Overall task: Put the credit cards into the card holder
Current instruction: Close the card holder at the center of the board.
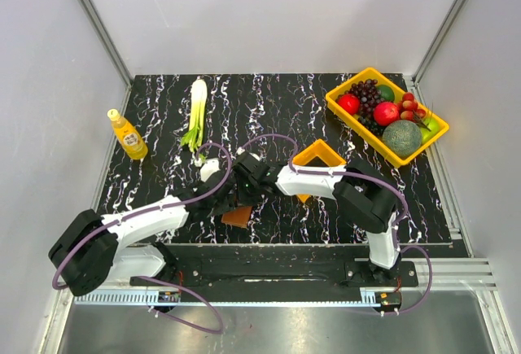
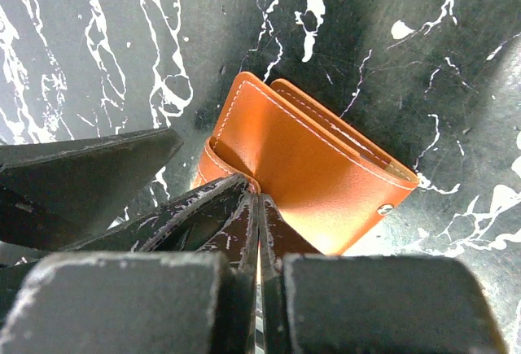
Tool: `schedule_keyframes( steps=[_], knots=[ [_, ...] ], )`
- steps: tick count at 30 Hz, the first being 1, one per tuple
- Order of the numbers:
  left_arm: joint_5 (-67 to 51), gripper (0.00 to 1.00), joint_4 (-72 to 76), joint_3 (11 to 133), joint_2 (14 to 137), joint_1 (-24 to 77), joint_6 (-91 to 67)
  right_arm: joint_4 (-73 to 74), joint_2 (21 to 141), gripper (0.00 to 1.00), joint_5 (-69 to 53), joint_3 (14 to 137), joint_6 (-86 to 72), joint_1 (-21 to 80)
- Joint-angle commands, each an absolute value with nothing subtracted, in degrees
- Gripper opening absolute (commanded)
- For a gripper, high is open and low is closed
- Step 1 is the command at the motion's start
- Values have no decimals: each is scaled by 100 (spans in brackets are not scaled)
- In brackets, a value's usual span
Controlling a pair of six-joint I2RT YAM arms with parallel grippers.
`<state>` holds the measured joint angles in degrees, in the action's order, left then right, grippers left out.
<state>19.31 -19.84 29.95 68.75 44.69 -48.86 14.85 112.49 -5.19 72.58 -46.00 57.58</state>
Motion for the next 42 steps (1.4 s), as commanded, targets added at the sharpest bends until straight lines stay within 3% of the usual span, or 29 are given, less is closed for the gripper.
schedule_keyframes(
  steps=[1, 8, 11, 14, 28, 42],
  knots=[
    [1635, 52, -2558, 2725, 7075, 4597, -4957, 2161, 11523, 0, 650, 7470, -4342, 5783],
    [1643, 51, -2514, 2628, 6945, 4597, -5141, 2259, 11619, 0, 677, 7602, -4359, 5836],
    [1924, 61, -2758, 2768, 6628, 4588, -5124, 2259, 11610, 0, 694, 7638, -4351, 5836],
    [2083, 64, -2997, 3005, 6390, 4527, -5054, 2259, 11584, 0, 668, 7620, -4324, 5836],
    [1952, 63, -2840, 2821, 5687, 4447, -5238, 2065, 11540, 1, 510, 7471, -4307, 5836],
    [1802, 64, -2338, 2865, 6267, 4412, -5194, 1978, 11549, 1, 422, 7444, -4307, 5836]
  ],
)
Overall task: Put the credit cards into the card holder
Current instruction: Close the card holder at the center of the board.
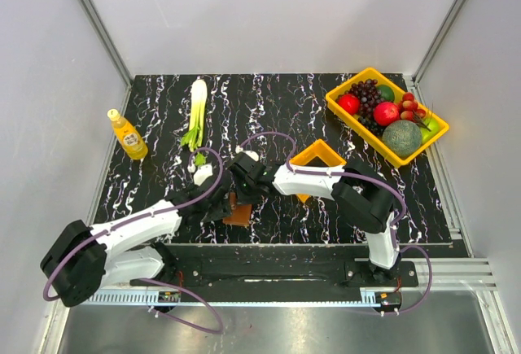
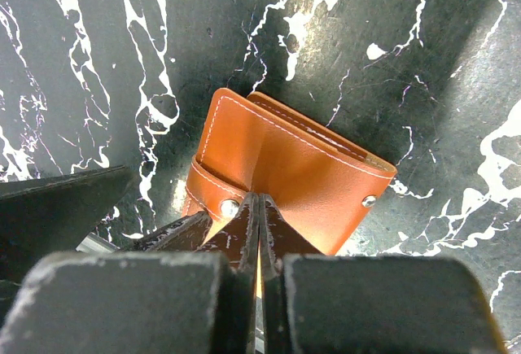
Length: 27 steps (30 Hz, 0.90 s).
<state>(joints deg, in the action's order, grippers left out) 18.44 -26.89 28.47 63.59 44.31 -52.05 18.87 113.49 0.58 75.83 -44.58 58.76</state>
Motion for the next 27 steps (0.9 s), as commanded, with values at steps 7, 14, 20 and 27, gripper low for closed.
schedule_keyframes(
  steps=[7, 14, 20, 27],
  knots=[
    [1889, 66, -2338, 2970, 5986, 4403, -5177, 1942, 11531, 1, 404, 7409, -4307, 5836],
    [1926, 66, -2250, 3015, 6248, 4395, -5089, 1925, 11566, 1, 360, 7418, -4298, 5836],
    [1468, 61, -2029, 2619, 7451, 4473, -5431, 1907, 11584, 1, 351, 7427, -4272, 5827],
    [1845, 61, -2512, 2741, 6567, 4579, -5423, 1916, 11593, 1, 369, 7418, -4280, 5827]
  ],
)
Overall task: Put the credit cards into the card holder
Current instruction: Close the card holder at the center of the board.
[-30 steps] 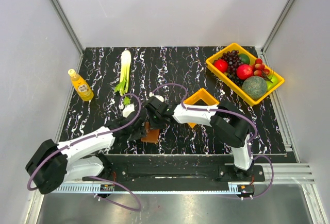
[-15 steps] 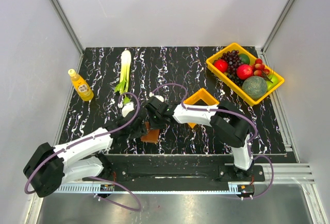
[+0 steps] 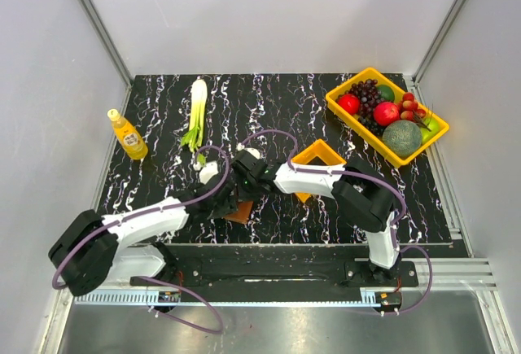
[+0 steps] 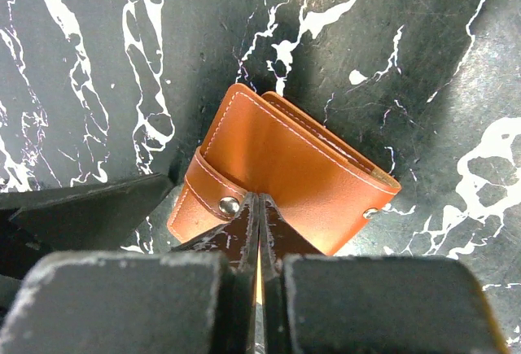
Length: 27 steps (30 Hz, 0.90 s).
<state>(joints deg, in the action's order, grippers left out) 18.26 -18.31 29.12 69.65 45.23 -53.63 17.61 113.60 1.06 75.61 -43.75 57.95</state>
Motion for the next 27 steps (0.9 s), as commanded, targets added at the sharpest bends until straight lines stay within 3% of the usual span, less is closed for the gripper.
schedule_keyframes(
  steps=[1, 8, 21, 27],
  knots=[
    [1959, 62, -2653, 2864, 6357, 4579, -5388, 1907, 11575, 1, 369, 7418, -4280, 5827],
    [2294, 64, -2690, 3322, 5968, 4360, -4913, 1916, 11601, 1, 352, 7427, -4263, 5827],
    [1679, 63, -2065, 2979, 7048, 4333, -5001, 1916, 11593, 1, 352, 7427, -4236, 5827],
    [2065, 65, -2276, 3207, 6602, 4316, -4966, 1916, 11602, 2, 325, 7418, -4236, 5827]
  ],
)
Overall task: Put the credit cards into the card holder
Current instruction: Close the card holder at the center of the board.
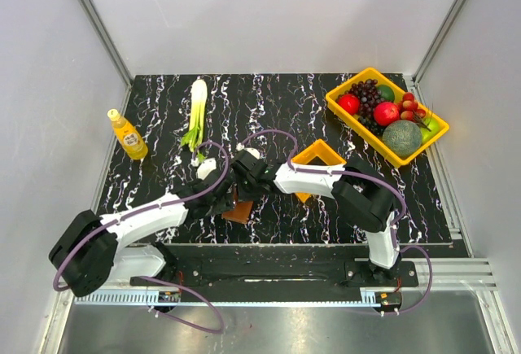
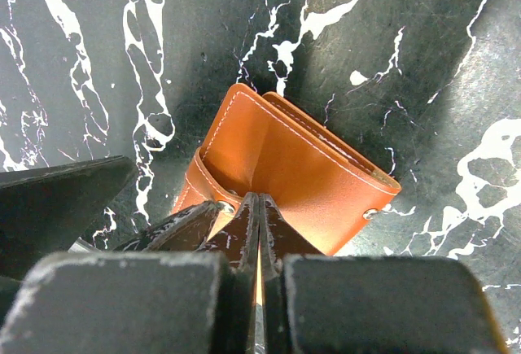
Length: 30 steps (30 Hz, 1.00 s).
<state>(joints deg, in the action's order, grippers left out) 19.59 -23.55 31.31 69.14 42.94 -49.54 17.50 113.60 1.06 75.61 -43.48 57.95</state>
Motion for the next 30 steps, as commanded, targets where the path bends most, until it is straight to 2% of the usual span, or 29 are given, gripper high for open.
schedule_keyframes(
  steps=[1, 7, 17, 23, 30],
  knots=[
    [2100, 66, -2302, 3286, 6557, 4315, -4922, 1907, 11593, 1, 343, 7409, -4236, 5827],
    [2215, 66, -2329, 3691, 6600, 4289, -4746, 1907, 11602, 2, 334, 7409, -4245, 5818],
    [1899, 62, -2189, 2927, 6970, 4307, -5133, 1890, 11575, 2, 334, 7392, -4236, 5818],
    [2188, 65, -2294, 3295, 6627, 4289, -4888, 1898, 11584, 2, 343, 7383, -4254, 5810],
    [2022, 65, -2180, 3314, 7057, 4272, -4860, 1881, 11558, 2, 317, 7348, -4280, 5810]
  ],
)
